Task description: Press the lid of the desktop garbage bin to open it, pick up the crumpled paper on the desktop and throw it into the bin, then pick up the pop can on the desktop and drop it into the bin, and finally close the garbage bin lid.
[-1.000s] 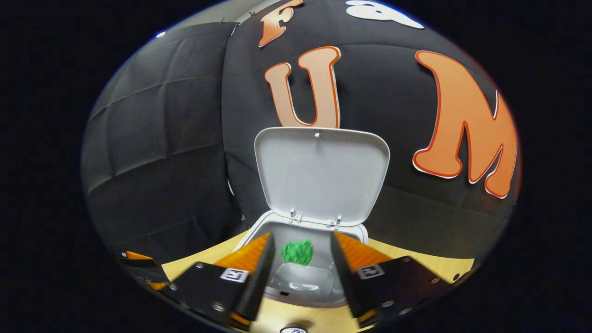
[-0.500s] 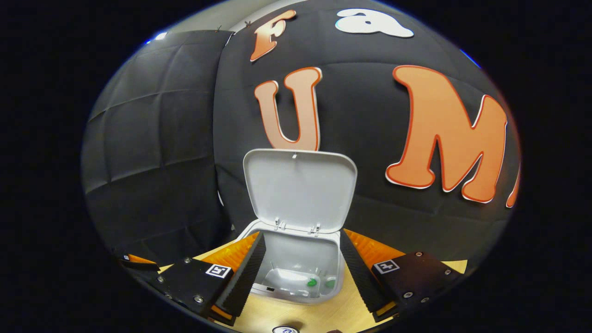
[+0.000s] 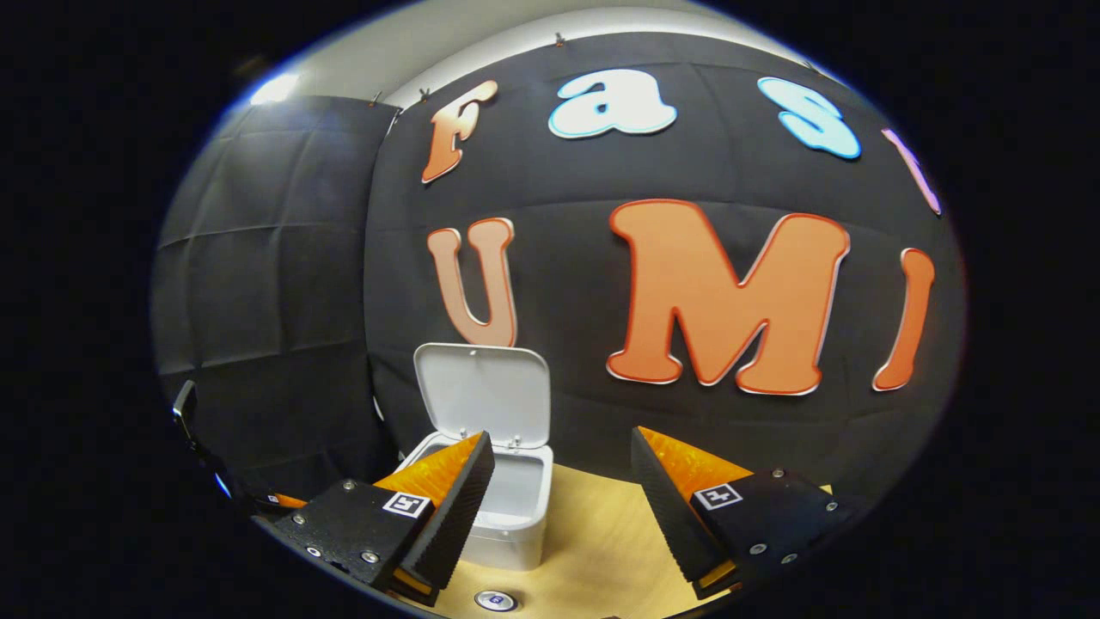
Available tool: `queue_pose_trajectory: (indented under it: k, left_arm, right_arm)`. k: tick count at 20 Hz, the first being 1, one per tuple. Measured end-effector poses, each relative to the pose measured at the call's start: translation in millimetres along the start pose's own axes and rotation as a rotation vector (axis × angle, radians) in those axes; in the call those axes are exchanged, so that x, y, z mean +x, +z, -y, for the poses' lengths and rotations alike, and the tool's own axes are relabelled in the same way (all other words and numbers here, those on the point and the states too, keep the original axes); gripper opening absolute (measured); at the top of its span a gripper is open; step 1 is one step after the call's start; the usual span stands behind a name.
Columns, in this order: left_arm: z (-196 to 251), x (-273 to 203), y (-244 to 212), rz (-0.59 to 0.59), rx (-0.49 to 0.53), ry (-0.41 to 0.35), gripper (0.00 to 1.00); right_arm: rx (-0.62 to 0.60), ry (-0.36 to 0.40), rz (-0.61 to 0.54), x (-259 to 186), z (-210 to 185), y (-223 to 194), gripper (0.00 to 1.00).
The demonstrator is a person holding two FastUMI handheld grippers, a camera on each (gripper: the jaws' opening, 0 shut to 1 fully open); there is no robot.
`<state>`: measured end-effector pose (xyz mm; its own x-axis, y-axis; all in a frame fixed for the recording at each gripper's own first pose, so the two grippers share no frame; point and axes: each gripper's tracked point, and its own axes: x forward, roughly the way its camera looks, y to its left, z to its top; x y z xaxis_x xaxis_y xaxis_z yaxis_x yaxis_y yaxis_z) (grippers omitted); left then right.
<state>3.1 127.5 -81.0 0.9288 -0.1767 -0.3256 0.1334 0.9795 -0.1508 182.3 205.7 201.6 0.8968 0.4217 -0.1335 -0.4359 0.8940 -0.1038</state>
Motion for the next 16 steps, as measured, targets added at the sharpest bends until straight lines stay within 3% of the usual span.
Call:
queue_pose_trajectory:
  k: [1,2,11,16]
  left_arm:
    - [8,4,-1,-0.005,0.009,-0.011,0.95]
    - [18,7,-3,-0.009,0.017,-0.027,0.95]
    - [106,43,-47,-0.104,0.083,-0.209,0.95]
    - [129,70,-93,-0.206,0.149,-0.235,0.96]
  right_arm:
    - [0.004,-0.027,0.010,-12,12,0,1.00]
    - [0.002,-0.054,0.014,-22,24,-3,0.95]
    - [0.009,-0.246,-0.017,-92,120,-40,0.95]
    - [0.033,-0.326,-0.008,-124,157,-46,0.95]
